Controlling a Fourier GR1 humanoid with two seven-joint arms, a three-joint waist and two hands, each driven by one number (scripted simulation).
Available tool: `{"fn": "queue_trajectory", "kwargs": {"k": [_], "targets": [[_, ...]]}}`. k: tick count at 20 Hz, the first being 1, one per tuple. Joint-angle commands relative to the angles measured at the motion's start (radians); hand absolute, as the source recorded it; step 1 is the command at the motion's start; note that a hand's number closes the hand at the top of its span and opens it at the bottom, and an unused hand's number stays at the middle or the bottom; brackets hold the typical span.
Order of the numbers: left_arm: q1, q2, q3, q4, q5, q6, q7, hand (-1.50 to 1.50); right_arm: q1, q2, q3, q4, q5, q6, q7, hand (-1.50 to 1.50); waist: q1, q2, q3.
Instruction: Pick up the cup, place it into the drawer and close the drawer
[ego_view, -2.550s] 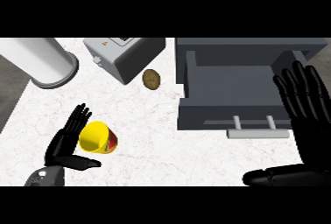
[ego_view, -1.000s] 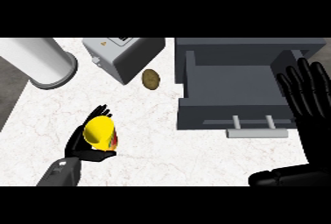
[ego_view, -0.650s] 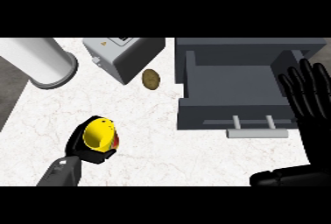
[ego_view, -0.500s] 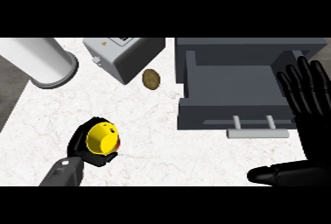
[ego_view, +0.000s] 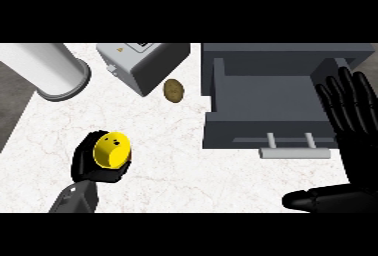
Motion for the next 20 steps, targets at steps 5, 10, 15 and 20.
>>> {"fn": "queue_trajectory", "kwargs": {"k": [5, 10, 15, 20], "targets": [[0.03, -0.054, -0.029, -0.228, 0.047, -0.007, -0.007, 1.5, 0.017, -0.044, -0.054, -0.077, -0.066, 0.016, 0.076, -1.5, 0.006, -0.006, 0.002], [0.061, -0.069, -0.112, -0.461, 0.051, 0.015, 0.184, 1.5, 0.031, -0.02, -0.032, -0.069, -0.031, 0.001, 0.051, -1.5, 0.007, -0.006, 0.002], [0.115, -0.109, -0.18, -0.766, 0.09, 0.068, 0.411, 1.5, 0.019, -0.023, -0.063, -0.017, -0.061, 0.016, 0.017, -1.5, 0.009, -0.005, 0.002], [-0.039, -0.119, -0.214, -0.849, 0.125, 0.189, 0.582, 1.5, -0.001, -0.021, -0.039, 0.002, -0.022, 0.014, 0.002, -1.5, 0.002, -0.003, 0.001]]}}
